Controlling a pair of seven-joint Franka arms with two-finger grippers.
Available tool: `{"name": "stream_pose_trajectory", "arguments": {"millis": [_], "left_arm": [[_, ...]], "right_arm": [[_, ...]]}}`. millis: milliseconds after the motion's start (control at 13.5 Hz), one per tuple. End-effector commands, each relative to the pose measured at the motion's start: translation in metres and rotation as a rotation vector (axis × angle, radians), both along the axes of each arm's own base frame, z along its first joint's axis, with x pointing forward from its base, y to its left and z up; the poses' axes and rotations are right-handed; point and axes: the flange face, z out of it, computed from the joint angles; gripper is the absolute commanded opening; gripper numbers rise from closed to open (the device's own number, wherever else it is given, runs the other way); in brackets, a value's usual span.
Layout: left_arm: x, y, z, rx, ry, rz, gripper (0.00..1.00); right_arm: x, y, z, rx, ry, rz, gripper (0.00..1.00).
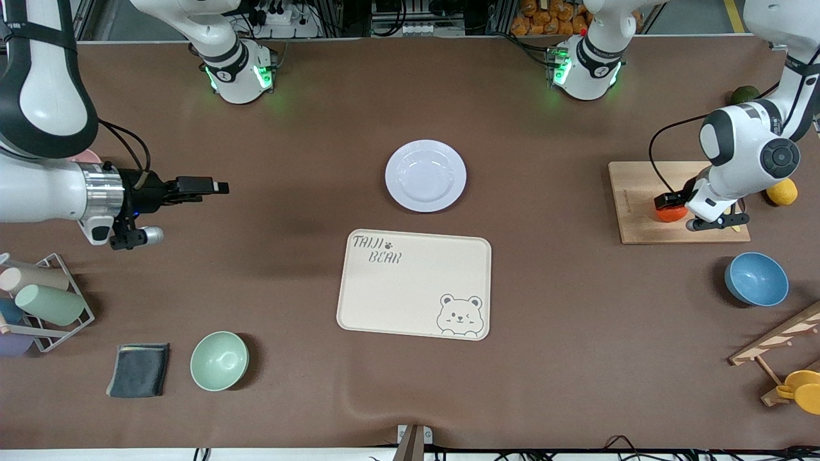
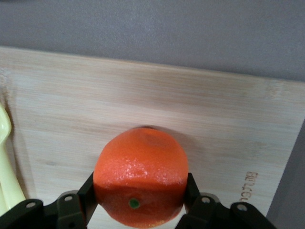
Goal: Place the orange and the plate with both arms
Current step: 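Grasp the orange on the cutting board with the left gripper and lift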
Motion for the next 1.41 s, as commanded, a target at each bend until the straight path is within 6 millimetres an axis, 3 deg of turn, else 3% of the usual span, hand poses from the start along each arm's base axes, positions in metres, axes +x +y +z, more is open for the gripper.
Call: {"name": "stream_pose_trajectory", "arguments": {"millis": [0,74,148,371,594,742,890,1113,1336], "left_arm": [[0.013,0.003,0.009,0.011,-0.031,-0.053,0.07],[0.016,0.001,0.014,0.01,-0.041,-0.055,0.0],[0.025,-0.014,0.027,0.007,-0.07,-0.076,0.0],[0.043,-0.057,0.086,-0.028,-0.126,-0.096,0.0],[0.074,-0.115,0.142,-0.114,-0.071,-0.087,0.0],[0.09,-0.164,0.175,-0.125,-0.045,-0.061,0.0],[0.09,-0.22,0.187,-0.123,-0.056,-0.045,0.0],[0.083,-0.31,0.198,-0.133,-0.066,0.03,0.0],[0.067,-0.388,0.191,-0.15,-0.035,0.073,0.0]], "right_arm": [[0.002,0.003,-0.008,0.042,0.012,-0.027,1.0],[0.002,0.002,-0.01,0.045,0.019,-0.028,1.0],[0.0,0.002,-0.017,0.066,0.037,-0.04,1.0],[-0.004,0.01,-0.03,0.129,0.056,-0.083,1.0],[-0.007,0.018,-0.038,0.153,0.07,-0.093,1.0],[-0.006,0.02,-0.039,0.164,0.062,-0.089,1.0],[-0.008,0.019,-0.042,0.185,0.066,-0.097,1.0],[-0.013,0.019,-0.066,0.256,0.058,-0.08,1.0],[-0.018,0.026,-0.074,0.248,0.055,-0.089,1.0]]}}
